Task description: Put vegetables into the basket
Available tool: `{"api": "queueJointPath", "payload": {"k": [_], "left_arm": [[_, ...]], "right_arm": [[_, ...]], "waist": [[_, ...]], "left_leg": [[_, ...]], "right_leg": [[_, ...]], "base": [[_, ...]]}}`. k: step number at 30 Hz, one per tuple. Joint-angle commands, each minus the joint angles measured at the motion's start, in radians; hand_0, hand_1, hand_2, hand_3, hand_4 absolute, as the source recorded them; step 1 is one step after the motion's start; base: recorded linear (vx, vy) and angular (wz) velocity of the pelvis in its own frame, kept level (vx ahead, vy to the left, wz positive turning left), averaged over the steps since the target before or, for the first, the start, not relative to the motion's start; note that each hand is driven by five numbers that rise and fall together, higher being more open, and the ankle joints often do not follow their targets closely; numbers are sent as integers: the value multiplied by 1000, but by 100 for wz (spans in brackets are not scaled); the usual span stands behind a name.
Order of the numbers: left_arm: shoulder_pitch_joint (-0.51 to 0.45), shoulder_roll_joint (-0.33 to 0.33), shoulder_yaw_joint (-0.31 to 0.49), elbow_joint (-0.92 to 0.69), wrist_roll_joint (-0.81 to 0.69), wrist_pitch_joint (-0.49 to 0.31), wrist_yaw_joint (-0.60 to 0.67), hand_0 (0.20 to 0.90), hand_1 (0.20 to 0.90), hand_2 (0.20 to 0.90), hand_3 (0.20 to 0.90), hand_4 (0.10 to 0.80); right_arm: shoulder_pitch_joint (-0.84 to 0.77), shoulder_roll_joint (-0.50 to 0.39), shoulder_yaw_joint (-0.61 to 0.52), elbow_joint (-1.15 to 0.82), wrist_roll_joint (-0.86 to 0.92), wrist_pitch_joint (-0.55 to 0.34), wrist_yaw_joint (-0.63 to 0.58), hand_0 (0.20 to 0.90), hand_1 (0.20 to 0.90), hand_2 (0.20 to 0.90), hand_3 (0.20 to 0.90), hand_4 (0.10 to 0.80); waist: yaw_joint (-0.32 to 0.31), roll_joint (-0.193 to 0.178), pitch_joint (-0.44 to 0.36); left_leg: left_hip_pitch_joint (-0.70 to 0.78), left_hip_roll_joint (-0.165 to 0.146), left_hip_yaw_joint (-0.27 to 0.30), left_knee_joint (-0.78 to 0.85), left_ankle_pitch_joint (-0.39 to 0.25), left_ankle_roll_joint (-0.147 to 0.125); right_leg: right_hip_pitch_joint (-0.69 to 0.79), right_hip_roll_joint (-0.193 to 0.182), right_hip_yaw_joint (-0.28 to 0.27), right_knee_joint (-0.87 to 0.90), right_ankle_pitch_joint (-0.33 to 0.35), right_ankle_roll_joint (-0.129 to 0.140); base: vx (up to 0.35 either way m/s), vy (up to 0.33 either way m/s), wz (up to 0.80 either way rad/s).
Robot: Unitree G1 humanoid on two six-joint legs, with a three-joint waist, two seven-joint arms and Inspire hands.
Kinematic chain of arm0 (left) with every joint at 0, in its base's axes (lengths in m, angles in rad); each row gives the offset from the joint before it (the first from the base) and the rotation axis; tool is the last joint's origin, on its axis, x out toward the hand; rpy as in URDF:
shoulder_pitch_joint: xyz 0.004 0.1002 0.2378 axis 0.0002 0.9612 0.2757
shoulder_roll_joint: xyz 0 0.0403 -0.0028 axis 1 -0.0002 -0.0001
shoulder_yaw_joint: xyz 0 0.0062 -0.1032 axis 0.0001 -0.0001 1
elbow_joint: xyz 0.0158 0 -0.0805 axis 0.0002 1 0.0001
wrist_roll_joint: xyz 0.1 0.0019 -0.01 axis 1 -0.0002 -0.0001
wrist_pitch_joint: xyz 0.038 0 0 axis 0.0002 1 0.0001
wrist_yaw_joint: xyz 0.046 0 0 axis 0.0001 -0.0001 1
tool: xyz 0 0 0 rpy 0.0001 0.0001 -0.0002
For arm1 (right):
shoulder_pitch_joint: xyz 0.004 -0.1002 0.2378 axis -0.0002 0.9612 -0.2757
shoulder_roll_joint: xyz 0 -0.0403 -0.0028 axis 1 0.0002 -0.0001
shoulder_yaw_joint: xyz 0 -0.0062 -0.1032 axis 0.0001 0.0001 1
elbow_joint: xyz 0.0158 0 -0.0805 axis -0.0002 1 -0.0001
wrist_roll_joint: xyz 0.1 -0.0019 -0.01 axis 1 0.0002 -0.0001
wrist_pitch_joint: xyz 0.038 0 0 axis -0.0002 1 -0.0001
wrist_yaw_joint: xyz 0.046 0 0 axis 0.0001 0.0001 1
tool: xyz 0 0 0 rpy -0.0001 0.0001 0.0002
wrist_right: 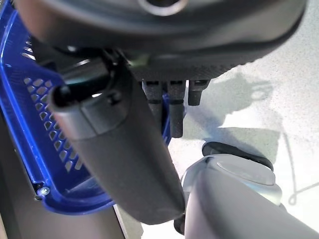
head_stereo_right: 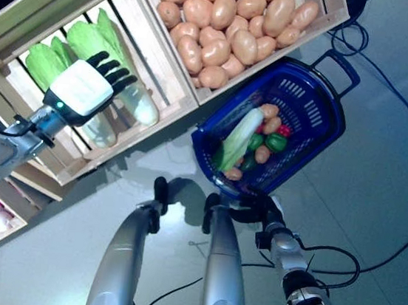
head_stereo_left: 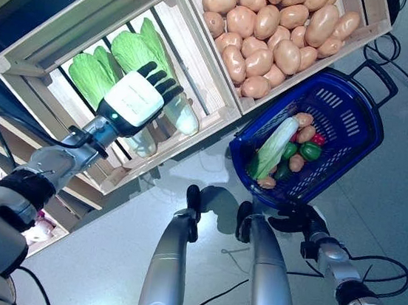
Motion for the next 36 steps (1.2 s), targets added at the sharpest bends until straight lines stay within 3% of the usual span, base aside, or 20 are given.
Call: {"api": "queueJointPath", "payload": {"k": [1,5,11,14,19,23,29,36], "left_arm": [[21,112,146,-118,-7,54,-6,900,900,900,900,800],[30,147,149,-163,-23,39,-85,900,900,900,900,800],[75,207,234,-296,-41,100,-169,900,900,900,900,800],[119,215,298,-350,-18,73,-220,900,900,900,900,800],[141,221,310,-408,-25,35,-276,900,900,900,900,800],[120,213,276,-407,-8,11,-267,900,900,900,900,800],[-53,208,86,-324,-31,-52,-279,900,900,900,900,800],[-128,191,6,-258,-41,-94,-330,900,900,900,900,800]], "right_arm": [[93,-33,-7,-35,12,8,-24,900,900,900,900,800],[98,-34,-14,-36,14,-6,-28,900,900,900,900,800],[117,-42,-25,-77,32,-16,-39,900,900,900,900,800],[136,-36,-37,-77,26,-20,-44,900,900,900,900,800],[137,-30,-46,-70,56,-41,-41,900,900,900,900,800],[128,-25,-47,-73,71,-51,-42,900,900,900,900,800],[84,-22,-28,-66,82,-44,-41,900,900,900,900,800],[75,-20,-35,-43,89,-41,-46,900,900,900,900,800]], "waist": [[6,20,-12],[11,26,-5],[24,32,8],[33,39,8],[41,49,8],[43,50,8],[29,34,8],[24,20,8]], "left_leg": [[-8,-13,10,83,-119,15],[-5,-16,11,77,-119,16],[-9,-15,10,85,-127,18],[-11,-23,3,90,-133,19],[-19,-29,-7,95,-137,22],[-28,-30,-11,108,-143,23],[-30,-17,-4,131,-147,23],[-44,-7,0,143,-149,25]], "right_leg": [[23,-17,45,-141,133,40],[24,-21,42,-144,134,43],[24,-30,34,-146,132,41],[24,-35,29,-140,126,42],[14,-41,19,-118,116,40],[6,-46,13,-99,109,41],[9,-44,8,-85,111,43],[-5,-39,5,-81,117,45]], "base": [[0,0,0],[18,2,1],[32,-17,2],[56,-58,9],[40,-47,14],[36,-25,10],[43,8,6],[5,-2,-1]]}}
